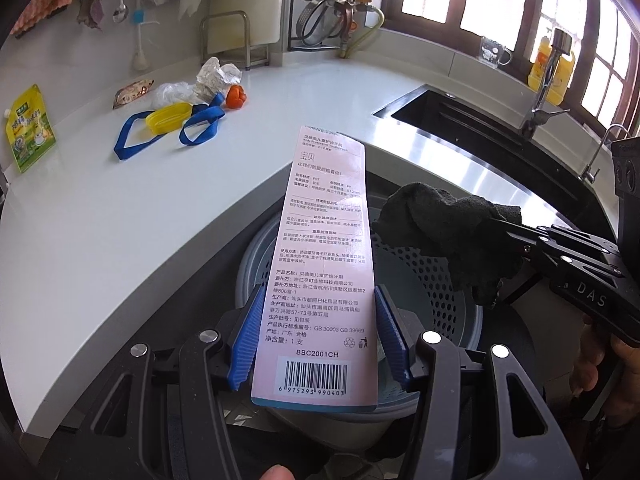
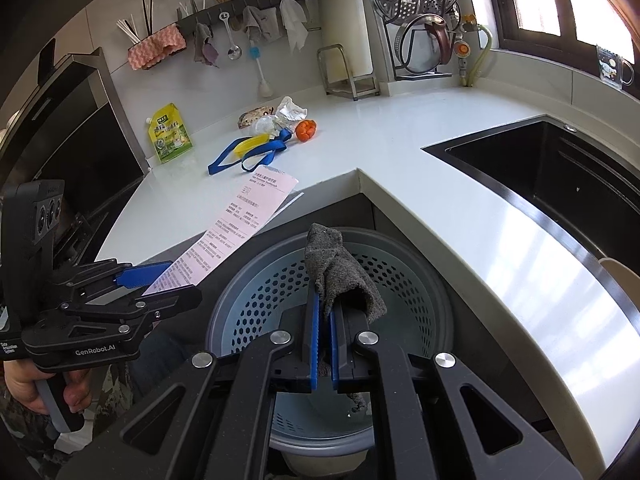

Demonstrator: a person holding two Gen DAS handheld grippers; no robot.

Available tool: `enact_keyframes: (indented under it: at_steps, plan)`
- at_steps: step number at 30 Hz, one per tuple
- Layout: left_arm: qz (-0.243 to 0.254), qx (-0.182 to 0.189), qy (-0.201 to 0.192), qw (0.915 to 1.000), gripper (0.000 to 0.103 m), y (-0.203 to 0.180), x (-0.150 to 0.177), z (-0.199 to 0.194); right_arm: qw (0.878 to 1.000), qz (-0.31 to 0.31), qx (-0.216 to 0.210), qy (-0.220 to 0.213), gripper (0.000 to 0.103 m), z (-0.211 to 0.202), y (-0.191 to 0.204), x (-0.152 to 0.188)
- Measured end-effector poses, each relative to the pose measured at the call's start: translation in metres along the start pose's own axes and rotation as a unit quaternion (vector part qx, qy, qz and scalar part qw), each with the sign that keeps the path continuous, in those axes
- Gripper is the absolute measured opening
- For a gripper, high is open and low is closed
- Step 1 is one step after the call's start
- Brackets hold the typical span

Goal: Collect trash
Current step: 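Carry the pink slip and grey cloth over the grey basket with both tools, then open both tools to drop the slip and cloth into the basket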

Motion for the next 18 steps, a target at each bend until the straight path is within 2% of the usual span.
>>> enact_keyframes:
  at_steps: [18]
  plan:
    - [0.005, 0.002, 0.060, 0.9982, 0.052, -0.005, 0.010, 0.048, 0.999, 0.013, 0.007, 0.041, 0.004, 0.033, -0.014, 0.013]
Point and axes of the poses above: each gripper's, at about its wrist camera, not at the fingertips, and z roughly the way its jaws point, y to its left, x to its underside, the point moved 1 cm from there along z, roughly the way its jaws point, and after that the axes turned 2 degrees about x, right-handed, at the moved point
